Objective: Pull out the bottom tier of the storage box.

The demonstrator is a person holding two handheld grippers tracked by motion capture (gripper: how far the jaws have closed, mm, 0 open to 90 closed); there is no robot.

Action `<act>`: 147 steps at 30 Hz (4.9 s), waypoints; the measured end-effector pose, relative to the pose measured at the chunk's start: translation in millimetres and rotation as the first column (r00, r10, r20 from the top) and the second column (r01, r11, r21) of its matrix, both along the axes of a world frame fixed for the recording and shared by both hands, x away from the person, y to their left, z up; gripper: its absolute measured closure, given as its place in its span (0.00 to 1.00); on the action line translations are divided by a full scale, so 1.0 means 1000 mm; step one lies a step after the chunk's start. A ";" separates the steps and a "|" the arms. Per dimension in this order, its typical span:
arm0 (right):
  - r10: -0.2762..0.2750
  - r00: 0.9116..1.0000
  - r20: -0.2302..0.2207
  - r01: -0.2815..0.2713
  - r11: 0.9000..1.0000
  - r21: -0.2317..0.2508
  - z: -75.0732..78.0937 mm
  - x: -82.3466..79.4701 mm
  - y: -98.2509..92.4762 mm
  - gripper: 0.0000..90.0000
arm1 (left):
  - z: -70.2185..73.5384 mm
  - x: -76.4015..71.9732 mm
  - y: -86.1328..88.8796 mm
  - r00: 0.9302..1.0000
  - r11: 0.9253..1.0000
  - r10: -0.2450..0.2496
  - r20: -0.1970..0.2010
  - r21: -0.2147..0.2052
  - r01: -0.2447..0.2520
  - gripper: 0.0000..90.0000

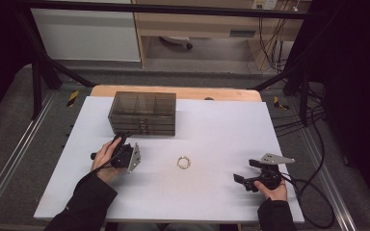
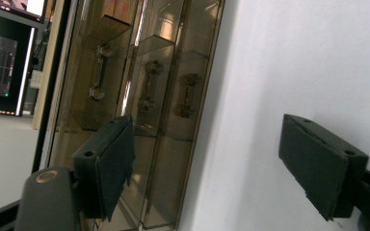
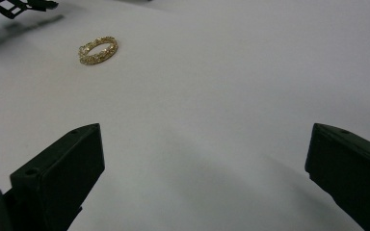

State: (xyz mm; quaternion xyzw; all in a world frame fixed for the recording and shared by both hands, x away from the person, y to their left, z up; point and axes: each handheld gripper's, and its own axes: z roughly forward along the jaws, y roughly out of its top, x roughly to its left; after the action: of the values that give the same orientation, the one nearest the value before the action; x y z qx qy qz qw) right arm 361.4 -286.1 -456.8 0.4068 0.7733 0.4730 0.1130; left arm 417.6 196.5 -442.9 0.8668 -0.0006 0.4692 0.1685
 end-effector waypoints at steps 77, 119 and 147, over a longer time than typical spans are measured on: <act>-0.002 1.000 0.004 0.002 1.000 -0.003 0.000 0.000 0.000 0.01 | -0.053 0.031 -0.030 0.957 0.978 -0.029 0.287 0.207 -0.032 0.79; -0.003 1.000 0.003 0.003 1.000 0.002 0.000 0.000 0.000 0.01 | -0.056 0.027 -0.032 0.935 0.963 -0.049 0.351 0.263 -0.048 0.90; -0.001 1.000 0.006 0.001 1.000 -0.001 0.000 0.000 -0.001 0.01 | -0.052 0.023 -0.030 0.948 0.966 -0.034 0.318 0.252 -0.050 0.73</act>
State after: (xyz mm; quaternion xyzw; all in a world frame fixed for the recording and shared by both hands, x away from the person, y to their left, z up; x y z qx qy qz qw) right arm 361.8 -286.6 -456.4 0.4058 0.7729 0.4738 0.1158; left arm 441.1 166.2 -494.8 0.7938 -0.0851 0.6000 0.0507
